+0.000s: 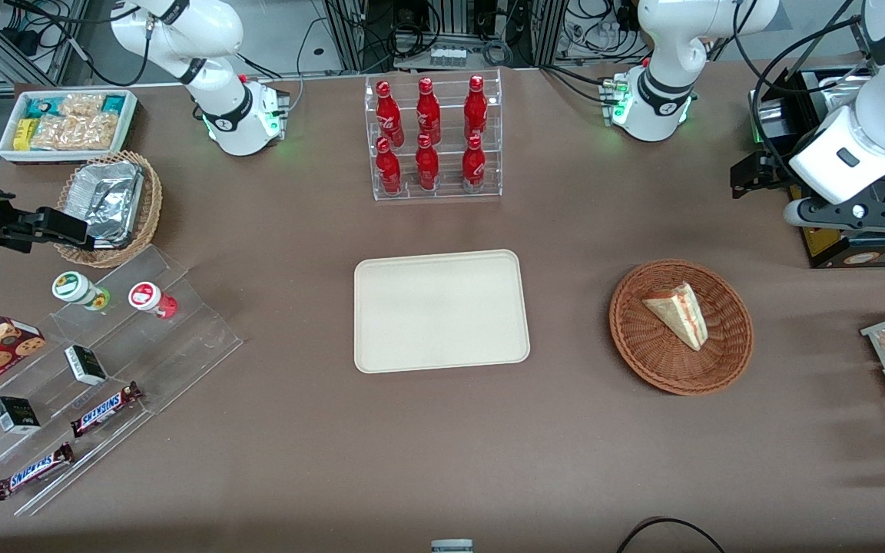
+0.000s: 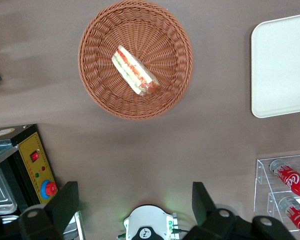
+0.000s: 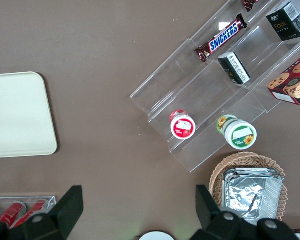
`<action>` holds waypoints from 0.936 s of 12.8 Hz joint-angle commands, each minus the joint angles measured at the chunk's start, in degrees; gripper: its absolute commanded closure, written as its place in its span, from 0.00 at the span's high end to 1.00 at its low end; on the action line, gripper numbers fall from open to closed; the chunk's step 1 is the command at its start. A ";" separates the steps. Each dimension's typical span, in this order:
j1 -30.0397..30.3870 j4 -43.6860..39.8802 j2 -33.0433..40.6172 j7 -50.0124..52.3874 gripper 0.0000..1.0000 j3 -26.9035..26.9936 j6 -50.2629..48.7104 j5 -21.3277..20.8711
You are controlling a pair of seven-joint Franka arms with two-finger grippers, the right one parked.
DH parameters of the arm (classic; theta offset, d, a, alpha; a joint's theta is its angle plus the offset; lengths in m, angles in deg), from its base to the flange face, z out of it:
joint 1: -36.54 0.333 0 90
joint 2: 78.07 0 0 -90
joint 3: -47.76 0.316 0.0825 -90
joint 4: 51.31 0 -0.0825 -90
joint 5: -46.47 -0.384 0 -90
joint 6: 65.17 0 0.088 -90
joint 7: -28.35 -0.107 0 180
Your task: Place sandwich from basket to tray
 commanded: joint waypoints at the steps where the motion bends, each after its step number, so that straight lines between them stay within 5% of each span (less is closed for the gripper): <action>1: 0.15 -0.59 0.66 0.43 1.00 -0.20 -1.13 -0.10; 12: 0.59 5.63 0.39 0.60 1.00 -0.02 3.87 -0.36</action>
